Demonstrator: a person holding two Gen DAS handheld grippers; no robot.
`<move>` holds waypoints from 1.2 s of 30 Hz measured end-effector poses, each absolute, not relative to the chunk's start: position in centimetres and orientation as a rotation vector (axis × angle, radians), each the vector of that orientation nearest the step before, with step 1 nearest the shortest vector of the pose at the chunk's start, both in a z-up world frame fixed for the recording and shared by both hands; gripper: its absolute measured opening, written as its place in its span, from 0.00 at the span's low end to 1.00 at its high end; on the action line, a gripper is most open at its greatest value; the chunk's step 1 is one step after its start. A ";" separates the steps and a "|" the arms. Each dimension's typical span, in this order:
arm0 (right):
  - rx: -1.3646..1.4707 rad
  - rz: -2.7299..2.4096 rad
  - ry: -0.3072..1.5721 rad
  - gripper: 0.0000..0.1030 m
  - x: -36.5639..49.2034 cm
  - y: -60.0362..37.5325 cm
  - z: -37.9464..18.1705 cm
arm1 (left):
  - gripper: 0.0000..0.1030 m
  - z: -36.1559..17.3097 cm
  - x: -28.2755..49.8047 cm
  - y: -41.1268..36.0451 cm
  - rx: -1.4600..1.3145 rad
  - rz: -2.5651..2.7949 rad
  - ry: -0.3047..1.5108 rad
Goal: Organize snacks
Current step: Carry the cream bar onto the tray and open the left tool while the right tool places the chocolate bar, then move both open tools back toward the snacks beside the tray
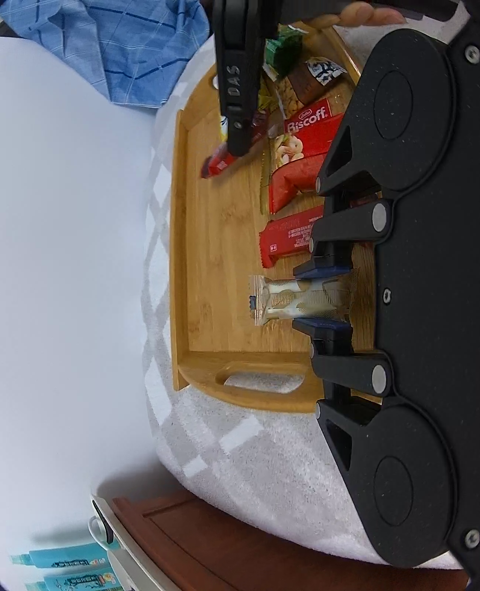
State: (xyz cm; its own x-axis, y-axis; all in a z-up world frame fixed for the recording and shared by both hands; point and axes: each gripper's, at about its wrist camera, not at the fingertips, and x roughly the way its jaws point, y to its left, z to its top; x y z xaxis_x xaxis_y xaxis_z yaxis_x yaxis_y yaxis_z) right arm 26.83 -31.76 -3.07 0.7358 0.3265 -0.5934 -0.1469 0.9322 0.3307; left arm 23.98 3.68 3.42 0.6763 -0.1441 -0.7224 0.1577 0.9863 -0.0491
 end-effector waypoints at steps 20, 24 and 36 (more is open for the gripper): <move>0.208 0.294 0.654 0.35 25.7 -30.1 -3.4 | 0.26 2.8 23.5 2.2 0.038 -0.156 0.818; 0.224 0.304 0.621 0.37 24.9 -30.5 -2.6 | 0.36 3.5 22.7 2.4 0.038 -0.146 0.802; 0.311 0.342 0.540 0.56 20.2 -32.1 -0.9 | 0.53 6.3 18.1 1.8 0.051 -0.182 0.765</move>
